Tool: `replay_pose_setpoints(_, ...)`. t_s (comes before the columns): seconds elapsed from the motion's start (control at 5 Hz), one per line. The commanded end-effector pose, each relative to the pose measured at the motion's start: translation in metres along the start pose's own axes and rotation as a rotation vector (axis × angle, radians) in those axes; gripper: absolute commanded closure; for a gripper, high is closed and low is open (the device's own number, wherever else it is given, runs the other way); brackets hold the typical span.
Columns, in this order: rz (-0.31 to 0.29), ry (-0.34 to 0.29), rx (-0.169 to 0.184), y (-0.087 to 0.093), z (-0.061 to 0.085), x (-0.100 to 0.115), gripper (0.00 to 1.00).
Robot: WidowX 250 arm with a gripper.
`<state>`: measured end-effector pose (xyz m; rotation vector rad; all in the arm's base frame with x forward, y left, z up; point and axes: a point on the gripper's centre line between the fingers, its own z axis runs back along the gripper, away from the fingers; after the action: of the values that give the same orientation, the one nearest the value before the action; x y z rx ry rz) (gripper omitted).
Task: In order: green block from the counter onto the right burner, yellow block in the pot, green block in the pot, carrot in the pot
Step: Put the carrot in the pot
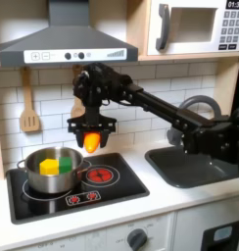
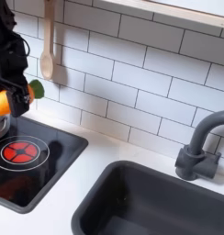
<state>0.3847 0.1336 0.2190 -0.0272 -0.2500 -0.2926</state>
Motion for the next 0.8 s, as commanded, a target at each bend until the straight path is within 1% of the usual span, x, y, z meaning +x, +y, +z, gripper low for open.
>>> replay_pose_setpoints(0.0, 0.079, 0.006, 0.027, 0.026, 0.009, -0.013, 1.00)
replay_pose_setpoints(0.2, 0.101, 0.019, 0.041, 0.034, 0.006, -0.019, 1.00)
replay_pose_setpoints(0.4, 0.121, 0.044, 0.040, 0.039, -0.003, -0.023, 1.00)
replay_pose_setpoints(0.6, 0.121, 0.070, 0.041, 0.044, -0.010, -0.020, 1.00)
